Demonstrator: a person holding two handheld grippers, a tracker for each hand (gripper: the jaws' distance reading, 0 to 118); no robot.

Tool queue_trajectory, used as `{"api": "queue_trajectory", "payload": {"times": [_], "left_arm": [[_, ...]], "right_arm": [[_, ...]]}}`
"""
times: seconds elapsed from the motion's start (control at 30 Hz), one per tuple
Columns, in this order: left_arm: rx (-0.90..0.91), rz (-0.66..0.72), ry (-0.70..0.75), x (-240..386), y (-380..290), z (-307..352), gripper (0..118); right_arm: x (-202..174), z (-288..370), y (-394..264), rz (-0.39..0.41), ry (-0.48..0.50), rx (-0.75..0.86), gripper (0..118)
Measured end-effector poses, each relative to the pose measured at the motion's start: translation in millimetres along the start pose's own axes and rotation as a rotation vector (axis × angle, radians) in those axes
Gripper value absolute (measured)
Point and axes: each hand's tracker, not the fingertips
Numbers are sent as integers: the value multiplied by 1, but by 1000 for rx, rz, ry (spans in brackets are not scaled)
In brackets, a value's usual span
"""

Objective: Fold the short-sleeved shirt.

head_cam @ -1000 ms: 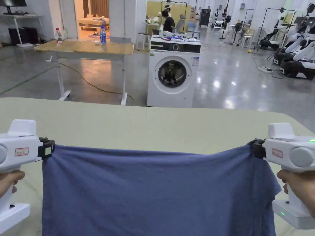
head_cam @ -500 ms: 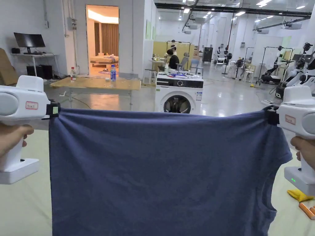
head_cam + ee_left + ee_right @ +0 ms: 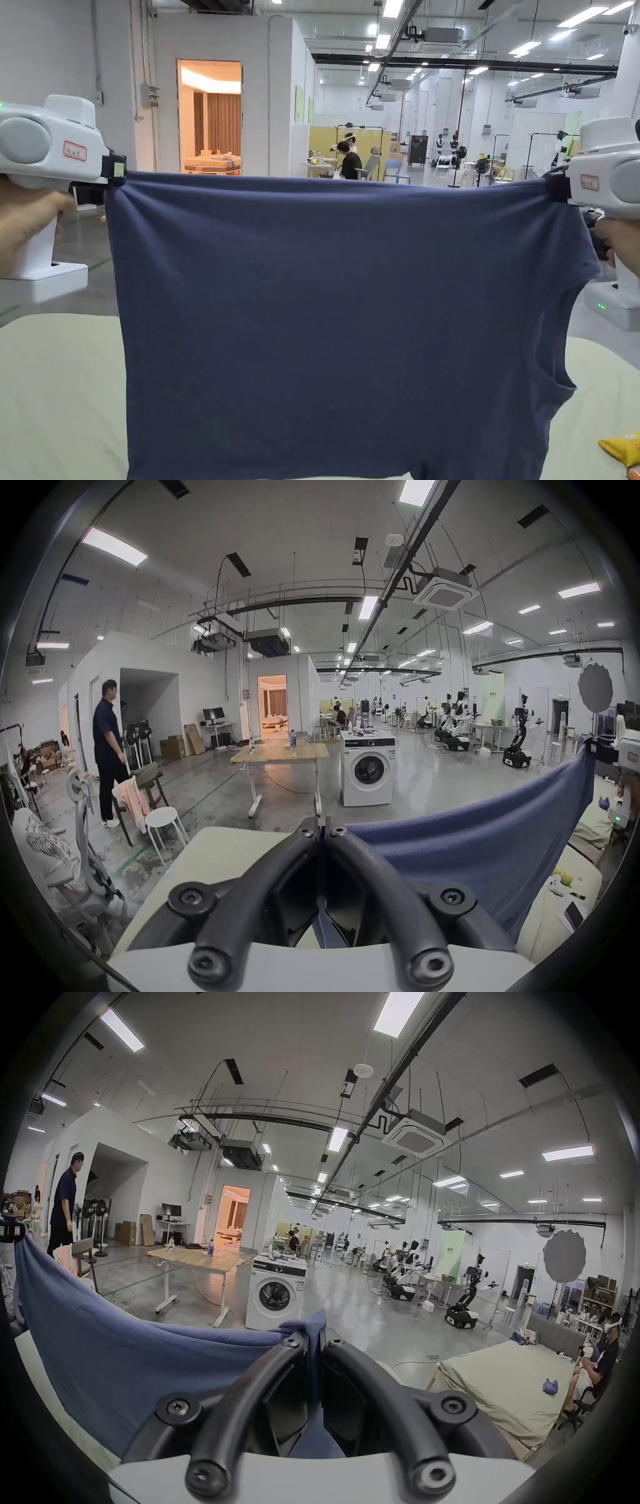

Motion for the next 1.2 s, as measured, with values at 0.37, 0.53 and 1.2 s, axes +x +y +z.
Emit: {"api": "queue_trajectory", "payload": {"times": [0.37,0.53,1.2], "left_arm": [[73,-46,46,9,33,-29,0],[55,-36,43,13,1,-39,0],[-94,17,-41,23,-227,56,0]], "right_arm": [[2,-35,23,19,-34,40,4],[-2,-39,-4,1,-24,20,4],[-14,81,-192,16,43,-162,4]]}}
